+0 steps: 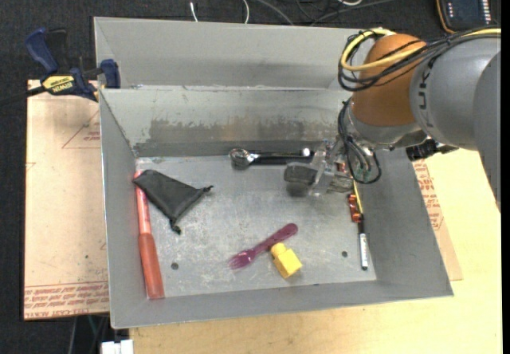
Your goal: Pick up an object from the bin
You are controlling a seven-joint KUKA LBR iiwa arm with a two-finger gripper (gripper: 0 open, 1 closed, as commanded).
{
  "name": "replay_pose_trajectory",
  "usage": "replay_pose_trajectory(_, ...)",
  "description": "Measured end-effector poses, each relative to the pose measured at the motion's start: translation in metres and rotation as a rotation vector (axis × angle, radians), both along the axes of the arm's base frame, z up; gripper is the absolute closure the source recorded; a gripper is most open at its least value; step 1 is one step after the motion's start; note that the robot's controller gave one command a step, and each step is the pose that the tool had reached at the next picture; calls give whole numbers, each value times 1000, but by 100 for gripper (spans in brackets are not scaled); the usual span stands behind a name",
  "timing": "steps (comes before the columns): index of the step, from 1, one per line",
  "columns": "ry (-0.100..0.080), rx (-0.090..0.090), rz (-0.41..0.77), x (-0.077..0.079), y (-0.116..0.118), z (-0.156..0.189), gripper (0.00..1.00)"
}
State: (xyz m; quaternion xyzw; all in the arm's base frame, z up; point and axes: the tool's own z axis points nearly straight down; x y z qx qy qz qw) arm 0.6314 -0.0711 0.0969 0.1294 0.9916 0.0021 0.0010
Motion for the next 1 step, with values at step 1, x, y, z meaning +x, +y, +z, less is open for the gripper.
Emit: replay_pose_trajectory(1,-1,0,0,0,0,13,100)
